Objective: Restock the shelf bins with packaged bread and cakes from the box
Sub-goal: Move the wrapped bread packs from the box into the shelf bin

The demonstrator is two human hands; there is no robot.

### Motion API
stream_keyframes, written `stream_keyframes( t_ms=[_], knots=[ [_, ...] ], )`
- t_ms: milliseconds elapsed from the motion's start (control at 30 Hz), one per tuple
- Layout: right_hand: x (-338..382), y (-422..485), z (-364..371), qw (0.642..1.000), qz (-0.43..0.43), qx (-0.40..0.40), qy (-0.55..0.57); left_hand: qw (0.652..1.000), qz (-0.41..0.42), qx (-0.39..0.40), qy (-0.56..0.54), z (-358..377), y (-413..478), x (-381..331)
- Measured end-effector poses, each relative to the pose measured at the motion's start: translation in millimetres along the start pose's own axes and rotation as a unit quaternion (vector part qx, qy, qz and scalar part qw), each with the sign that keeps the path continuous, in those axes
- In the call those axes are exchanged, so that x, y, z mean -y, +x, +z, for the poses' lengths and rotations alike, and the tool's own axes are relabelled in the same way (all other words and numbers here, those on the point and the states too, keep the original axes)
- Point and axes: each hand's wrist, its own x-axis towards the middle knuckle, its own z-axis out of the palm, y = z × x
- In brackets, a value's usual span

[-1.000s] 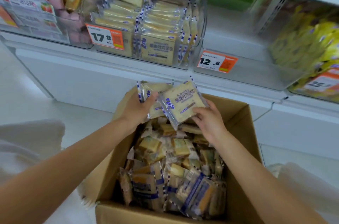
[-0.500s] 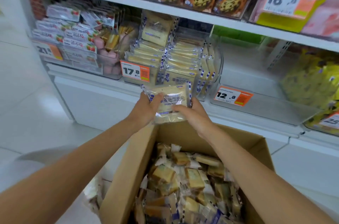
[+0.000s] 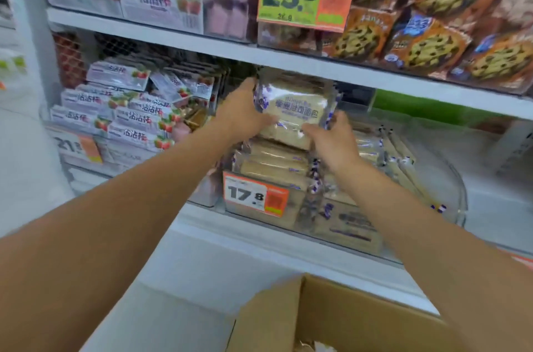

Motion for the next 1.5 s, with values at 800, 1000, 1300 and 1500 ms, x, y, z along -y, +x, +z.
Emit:
stream_keyframes(
  t_ms=[800,1000,1300,1500],
  knots=[
    [-20.5,20.1,14.1,0.983,-0.132,-0.018,-0.127,0.978,0.055,0.025,0.202,-6.7,22.1,16.1],
    [-9.7,-19.0,-8.4,0.988,-0.100,-0.020,-0.117,0.969,0.060,-0.046,0.234,-3.2,-33.3,0.7],
    [-45.9,-161.2,-102.0,0.927,-0.187,0.047,-0.323,0.987,-0.039,0.038,0.152,56.9,-187.6,-45.6],
    [-156.6,-256.3,-187.8,0.889,0.070,0.249,-0.378,0.959,-0.128,0.242,0.074,146.5,-286.9,-28.7]
  ],
)
